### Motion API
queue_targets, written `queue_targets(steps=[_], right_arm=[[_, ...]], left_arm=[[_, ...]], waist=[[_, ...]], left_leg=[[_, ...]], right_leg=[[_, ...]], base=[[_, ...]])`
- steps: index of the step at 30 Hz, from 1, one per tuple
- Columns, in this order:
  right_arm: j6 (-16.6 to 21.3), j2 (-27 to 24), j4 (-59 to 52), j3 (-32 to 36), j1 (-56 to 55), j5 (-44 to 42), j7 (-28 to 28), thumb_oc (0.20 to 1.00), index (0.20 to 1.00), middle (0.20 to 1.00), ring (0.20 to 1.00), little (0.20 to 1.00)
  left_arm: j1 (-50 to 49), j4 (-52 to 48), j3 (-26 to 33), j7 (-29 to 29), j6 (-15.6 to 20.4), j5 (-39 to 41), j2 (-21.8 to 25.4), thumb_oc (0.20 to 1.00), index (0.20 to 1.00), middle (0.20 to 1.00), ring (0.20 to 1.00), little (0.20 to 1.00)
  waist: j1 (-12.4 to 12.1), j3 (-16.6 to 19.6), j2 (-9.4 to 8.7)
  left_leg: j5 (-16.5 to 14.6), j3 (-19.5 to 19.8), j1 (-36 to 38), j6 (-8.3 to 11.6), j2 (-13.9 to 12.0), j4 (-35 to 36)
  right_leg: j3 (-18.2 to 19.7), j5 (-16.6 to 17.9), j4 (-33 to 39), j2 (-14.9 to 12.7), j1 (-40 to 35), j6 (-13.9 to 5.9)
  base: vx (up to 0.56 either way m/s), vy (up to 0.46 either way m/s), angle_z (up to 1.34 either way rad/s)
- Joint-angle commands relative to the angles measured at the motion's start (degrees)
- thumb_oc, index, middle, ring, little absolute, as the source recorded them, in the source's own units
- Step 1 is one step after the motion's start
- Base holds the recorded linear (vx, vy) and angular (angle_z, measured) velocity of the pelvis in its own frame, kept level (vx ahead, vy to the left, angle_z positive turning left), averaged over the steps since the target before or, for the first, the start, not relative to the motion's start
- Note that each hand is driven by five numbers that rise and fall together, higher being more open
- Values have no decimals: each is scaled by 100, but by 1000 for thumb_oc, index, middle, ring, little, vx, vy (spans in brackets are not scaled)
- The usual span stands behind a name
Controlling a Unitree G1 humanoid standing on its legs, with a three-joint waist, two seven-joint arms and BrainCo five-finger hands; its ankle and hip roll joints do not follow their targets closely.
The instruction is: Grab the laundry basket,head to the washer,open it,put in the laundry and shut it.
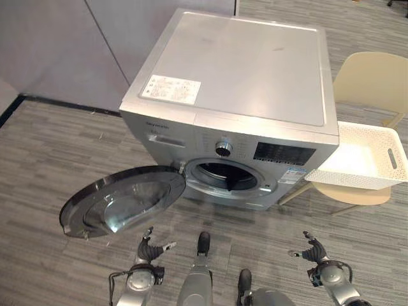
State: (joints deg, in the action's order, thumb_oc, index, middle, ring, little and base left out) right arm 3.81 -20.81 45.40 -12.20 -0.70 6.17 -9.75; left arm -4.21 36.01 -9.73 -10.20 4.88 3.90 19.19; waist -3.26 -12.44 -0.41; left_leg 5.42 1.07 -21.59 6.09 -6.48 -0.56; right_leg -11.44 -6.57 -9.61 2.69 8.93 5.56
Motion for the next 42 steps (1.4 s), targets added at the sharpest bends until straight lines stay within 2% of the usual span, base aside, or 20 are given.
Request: queue_targets(steps=[1,3,4,5,7,12,16,18,19,20,21,24,25,27,29,33,37,42], right_arm=[[154,-1,-268,170,35,-23,-43,1000,1000,1000,1000,1000],[165,16,-195,214,16,-27,-25,1000,1000,1000,1000,1000],[154,64,-122,277,-45,-40,-25,1000,1000,1000,1000,1000],[154,64,-123,277,-45,-40,-25,1000,1000,1000,1000,1000],[184,104,-61,337,-86,-93,-23,1000,1000,1000,1000,1000],[159,139,-37,358,-171,-95,58,1000,1000,1000,1000,1000],[192,108,-116,308,-222,-11,156,1000,1000,1000,1000,1000],[205,87,-151,297,-240,6,160,1000,1000,1000,1000,1000],[225,42,-242,277,-298,6,203,1000,1000,1000,1000,1000],[223,45,-244,281,-296,6,204,1000,1000,1000,1000,1000],[242,-23,-284,214,-334,21,247,1000,1000,1000,1000,1000],[239,-90,-314,157,-359,44,290,1000,1000,1000,1000,1000],[247,-185,-359,106,-393,53,358,1000,1000,1000,1000,1000],[240,-211,-374,84,-399,70,371,1000,1000,1000,1000,1000],[217,-294,-342,-21,-331,43,418,1000,1000,1000,1000,1000],[211,-357,-350,-123,-261,20,458,1000,1000,1000,1000,1000],[218,-430,-389,-271,-183,3,511,1000,1000,1000,1000,1000],[252,-474,-452,-348,-70,-69,532,1000,1000,1000,1000,1000]], left_arm=[[179,-473,148,60,296,-131,188,1000,1000,1000,1000,1000],[157,-534,129,44,300,-150,178,1000,1000,1000,1000,1000],[99,-715,101,4,290,-222,194,1000,1000,1000,1000,1000],[98,-716,101,4,290,-222,194,1000,1000,1000,1000,1000],[82,-826,133,-6,305,-348,296,1000,1000,1000,1000,1000],[108,-1093,155,60,295,-562,509,1000,1000,1000,1000,1000],[639,-1342,293,-169,385,-1009,1103,1000,1000,1000,1000,1000],[807,-1314,352,-291,374,-1045,1222,1000,1000,1000,1000,1000],[1209,-1177,413,-488,364,-1146,1559,1000,1000,1000,1000,1000],[1221,-1168,407,-491,367,-1145,1562,1000,1000,1000,1000,1000],[1679,-846,420,-702,307,-1237,1931,1000,1000,1000,1000,1000],[2065,-432,392,-789,258,-1285,2287,1000,1000,1000,1000,1000],[2426,127,329,-779,190,-1329,2677,1000,1000,1000,1000,1000],[2586,352,264,-745,168,-1308,2811,1000,1000,1000,1000,1000],[3181,1158,44,-653,89,-1262,3229,1000,1000,1000,1000,1000],[3705,1801,-244,-518,45,-1282,3519,1000,1000,1000,1000,1000],[4206,2646,-584,-285,-34,-1512,3794,1000,1000,1000,1000,1000],[4276,2971,-642,-137,-43,-1555,3803,1000,1000,1000,1000,1000]], waist=[[282,97,-493],[386,168,-492],[467,325,-379],[464,317,-380],[533,453,-361],[544,530,-371],[603,618,-400],[617,633,-399],[660,655,-406],[652,651,-410],[717,665,-410],[760,663,-422],[827,660,-427],[837,666,-432],[919,621,-459],[968,557,-528],[1013,406,-671],[1008,268,-788]], left_leg=[[-758,-271,449,-413,730,-1234],[-1025,-211,935,-436,701,-1198],[-903,-293,1351,-470,626,-611],[-897,-295,1368,-470,627,-597],[-780,-298,1584,-484,640,-76],[-753,-358,1797,-524,679,168],[-806,-498,1958,-554,716,270],[-814,-522,1974,-564,726,279],[-825,-586,1982,-572,728,289],[-826,-592,1983,-573,728,288],[-846,-653,1948,-591,731,258],[-856,-718,1888,-604,721,223],[-855,-805,1793,-619,694,170],[-850,-838,1735,-624,682,157],[-820,-901,1516,-644,638,109],[-784,-945,1244,-656,599,68],[-765,-964,877,-668,529,-38],[-749,-946,600,-665,488,-135]], right_leg=[[413,247,646,-584,-264,-917],[359,334,775,-641,-328,-954],[258,399,847,-603,-338,-1009],[260,400,850,-603,-349,-1009],[243,482,982,-591,-445,-1060],[272,529,1042,-617,-573,-1129],[409,592,1024,-650,-609,-1230],[440,616,1019,-656,-604,-1254],[494,656,1002,-661,-570,-1289],[500,656,1000,-661,-568,-1290],[585,706,991,-672,-505,-1330],[655,765,972,-677,-407,-1373],[729,838,968,-675,-296,-1414],[754,869,968,-669,-227,-1426],[846,966,970,-648,-16,-1471],[899,1064,965,-638,239,-1508],[942,1171,979,-605,504,-1547],[908,1260,1007,-609,704,-1580]], base=[[-118,54,79],[-20,111,34],[33,128,27],[56,123,26],[48,136,31],[30,100,8],[31,97,-5],[29,59,-22],[31,57,-16],[24,60,-27],[8,48,-28],[-1,38,-26],[-17,50,-23],[-14,31,-24],[-40,26,-30],[-58,23,-13],[-44,12,-6],[-35,2,-7]])
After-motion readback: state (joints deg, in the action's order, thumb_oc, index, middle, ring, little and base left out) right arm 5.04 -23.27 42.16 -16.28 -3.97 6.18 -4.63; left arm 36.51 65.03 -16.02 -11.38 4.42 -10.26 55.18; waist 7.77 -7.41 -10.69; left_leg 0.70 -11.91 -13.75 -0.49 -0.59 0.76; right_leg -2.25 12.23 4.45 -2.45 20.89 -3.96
